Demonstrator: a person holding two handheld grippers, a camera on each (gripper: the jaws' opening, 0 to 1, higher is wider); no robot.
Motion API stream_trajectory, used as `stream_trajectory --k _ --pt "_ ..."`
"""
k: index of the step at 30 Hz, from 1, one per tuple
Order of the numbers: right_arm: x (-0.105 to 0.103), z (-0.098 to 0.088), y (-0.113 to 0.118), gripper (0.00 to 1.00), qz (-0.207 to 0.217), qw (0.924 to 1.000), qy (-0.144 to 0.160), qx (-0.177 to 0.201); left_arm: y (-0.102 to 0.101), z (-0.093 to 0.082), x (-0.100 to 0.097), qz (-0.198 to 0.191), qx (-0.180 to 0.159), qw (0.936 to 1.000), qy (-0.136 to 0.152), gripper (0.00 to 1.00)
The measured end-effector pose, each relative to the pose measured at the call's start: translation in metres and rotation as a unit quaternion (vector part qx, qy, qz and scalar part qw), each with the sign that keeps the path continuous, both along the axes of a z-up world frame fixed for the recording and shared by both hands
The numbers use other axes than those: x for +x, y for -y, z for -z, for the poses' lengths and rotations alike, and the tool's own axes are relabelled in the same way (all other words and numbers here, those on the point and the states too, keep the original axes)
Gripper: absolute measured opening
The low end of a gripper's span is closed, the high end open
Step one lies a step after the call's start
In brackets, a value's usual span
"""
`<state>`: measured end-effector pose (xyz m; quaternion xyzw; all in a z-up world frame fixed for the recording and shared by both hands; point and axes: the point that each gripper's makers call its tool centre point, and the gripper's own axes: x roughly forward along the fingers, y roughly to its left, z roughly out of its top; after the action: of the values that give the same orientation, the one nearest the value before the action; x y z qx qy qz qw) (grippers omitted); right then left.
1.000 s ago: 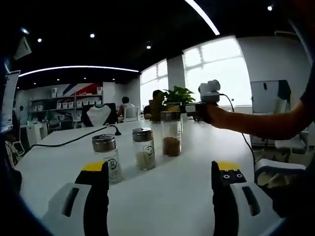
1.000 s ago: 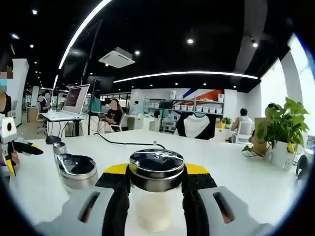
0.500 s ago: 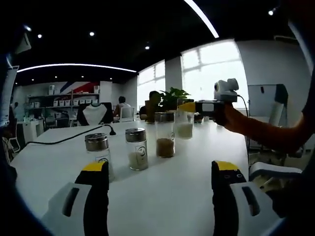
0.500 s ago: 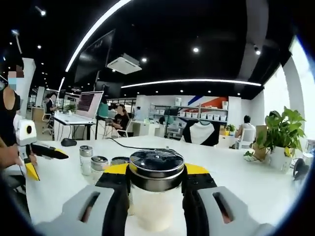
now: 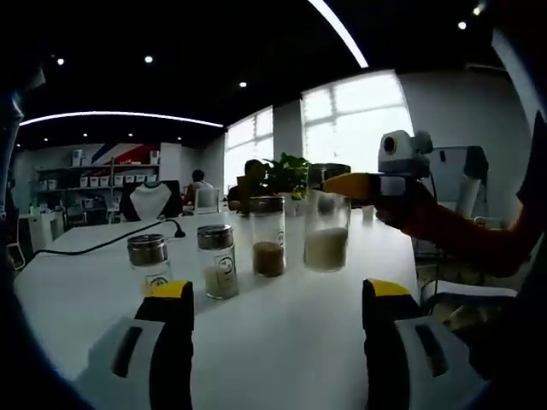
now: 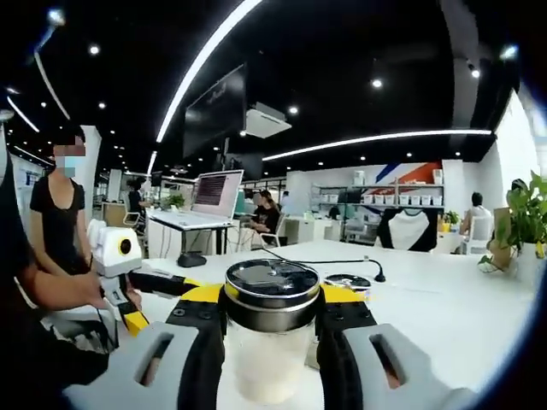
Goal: Rotate the seasoning bottle until the label or dispensing opening points toward the visible target arrow and the bottle remains upright within the marked orientation range
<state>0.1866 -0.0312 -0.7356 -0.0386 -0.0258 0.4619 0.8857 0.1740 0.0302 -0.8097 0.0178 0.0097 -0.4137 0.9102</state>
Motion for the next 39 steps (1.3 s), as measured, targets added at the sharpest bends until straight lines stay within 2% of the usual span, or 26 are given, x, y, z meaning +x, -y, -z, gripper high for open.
stream_trajectory --k 4,9,12,14,20,27,28,29,30,32,35,37,39 --pt "-0.019 -0.003 -0.028 0.39 -0.060 0.9980 -0.005 0.018 0.003 -0.006 -0.001 0.002 0.001 0.9999 0.013 0.79" --pt "-0.032 -0.003 -0.046 0.39 -0.092 0.9955 -0.005 0.020 0.011 -0.009 0.000 0.015 0.015 0.9995 0.023 0.72" --pt "-0.038 -0.001 -0.052 0.39 -0.099 0.9949 0.002 0.018 0.023 -0.009 -0.005 0.046 0.022 0.9984 0.025 0.70" --pt "-0.042 -0.002 -0.053 0.39 -0.101 0.9947 0.006 0.020 0.029 -0.011 -0.009 0.066 0.032 0.9962 0.046 0.67" --pt "-0.051 -0.002 -0.054 0.39 -0.113 0.9933 0.012 0.023 0.038 -0.008 -0.019 0.099 0.036 0.9933 0.049 0.60" --pt "-0.058 0.005 -0.066 0.39 -0.137 0.9904 0.012 0.018 0.049 -0.001 -0.028 0.124 0.060 0.9888 0.056 0.49" --pt "-0.056 0.005 -0.067 0.39 -0.129 0.9913 0.019 0.017 0.049 -0.002 -0.029 0.123 0.064 0.9883 0.063 0.47" --pt "-0.055 0.004 -0.067 0.39 -0.125 0.9917 0.022 0.019 0.045 -0.005 -0.023 0.094 0.068 0.9900 0.081 0.46" --pt "-0.054 0.004 -0.066 0.39 -0.120 0.9922 0.027 0.017 0.042 -0.003 -0.020 0.079 0.068 0.9922 0.069 0.46" --pt "-0.053 0.004 -0.069 0.39 -0.112 0.9929 0.038 0.014 0.044 -0.003 -0.018 0.075 0.067 0.9931 0.060 0.46" --pt "-0.052 0.004 -0.074 0.39 -0.089 0.9931 0.077 -0.005 0.038 -0.004 -0.009 0.039 0.062 0.9953 0.063 0.45" --pt "-0.050 0.006 -0.078 0.39 -0.077 0.9940 0.077 -0.006 0.033 -0.004 -0.004 0.010 0.062 0.9965 0.056 0.45" --pt "-0.046 0.005 -0.081 0.39 -0.059 0.9950 0.080 0.013 0.027 -0.005 0.002 -0.023 0.056 0.9968 0.051 0.44"
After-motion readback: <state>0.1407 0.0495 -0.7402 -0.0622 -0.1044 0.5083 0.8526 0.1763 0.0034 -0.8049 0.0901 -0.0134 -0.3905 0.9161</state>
